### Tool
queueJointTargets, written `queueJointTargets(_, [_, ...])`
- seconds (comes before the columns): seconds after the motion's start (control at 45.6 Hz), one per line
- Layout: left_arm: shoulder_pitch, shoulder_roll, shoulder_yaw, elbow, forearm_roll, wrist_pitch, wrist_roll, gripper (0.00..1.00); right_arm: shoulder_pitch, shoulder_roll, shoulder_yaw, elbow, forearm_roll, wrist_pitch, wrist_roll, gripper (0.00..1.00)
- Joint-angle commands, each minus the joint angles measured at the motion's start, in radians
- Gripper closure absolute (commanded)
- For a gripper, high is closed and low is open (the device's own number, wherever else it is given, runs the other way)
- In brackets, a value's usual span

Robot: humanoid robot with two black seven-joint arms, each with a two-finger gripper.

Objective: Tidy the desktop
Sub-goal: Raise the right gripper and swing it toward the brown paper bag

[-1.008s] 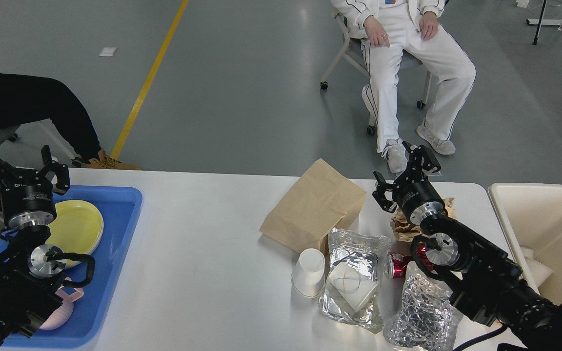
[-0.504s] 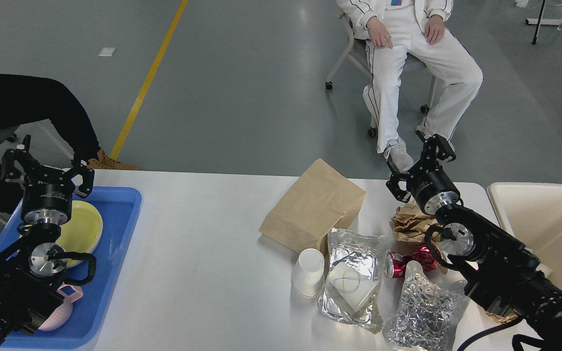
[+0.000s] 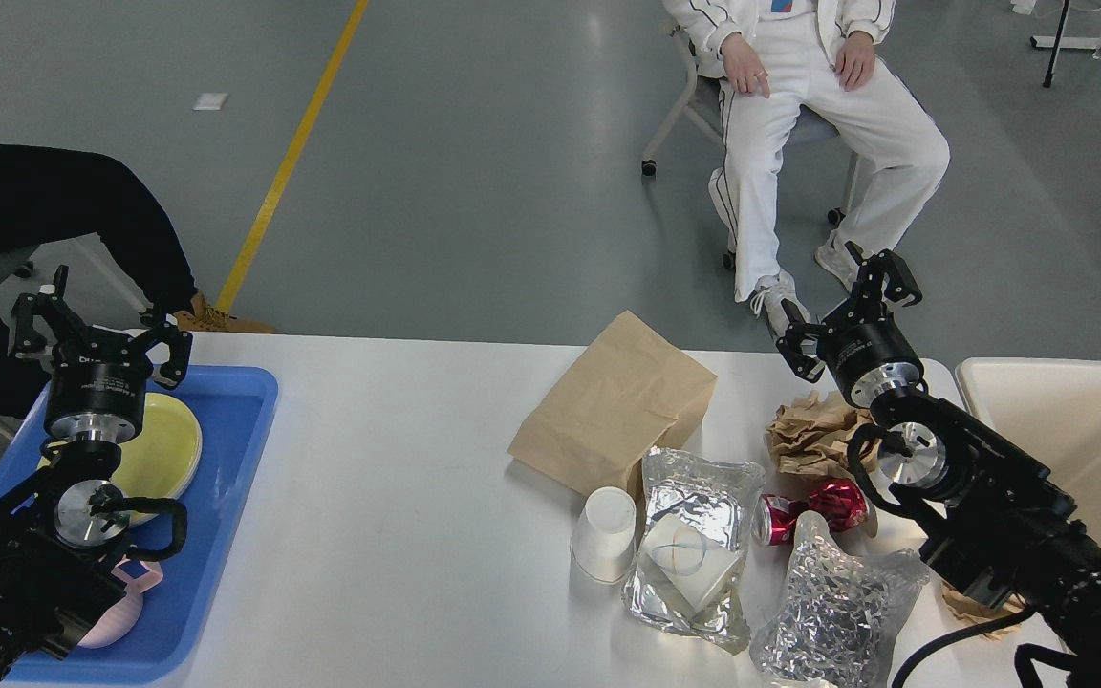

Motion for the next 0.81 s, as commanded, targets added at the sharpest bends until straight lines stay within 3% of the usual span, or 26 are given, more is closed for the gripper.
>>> queueJointTargets(0.0, [0.002, 0.001, 0.000, 0.000, 0.000, 0.000, 0.000, 0.04, -0.003, 0.002, 0.000, 0.000, 0.001, 0.000, 0.000, 0.00])
queueJointTargets(0.789, [0.002, 0.001, 0.000, 0.000, 0.000, 0.000, 0.000, 0.04, 0.006, -0.001, 0.003, -0.001, 0.001, -0.002, 0.000, 0.00])
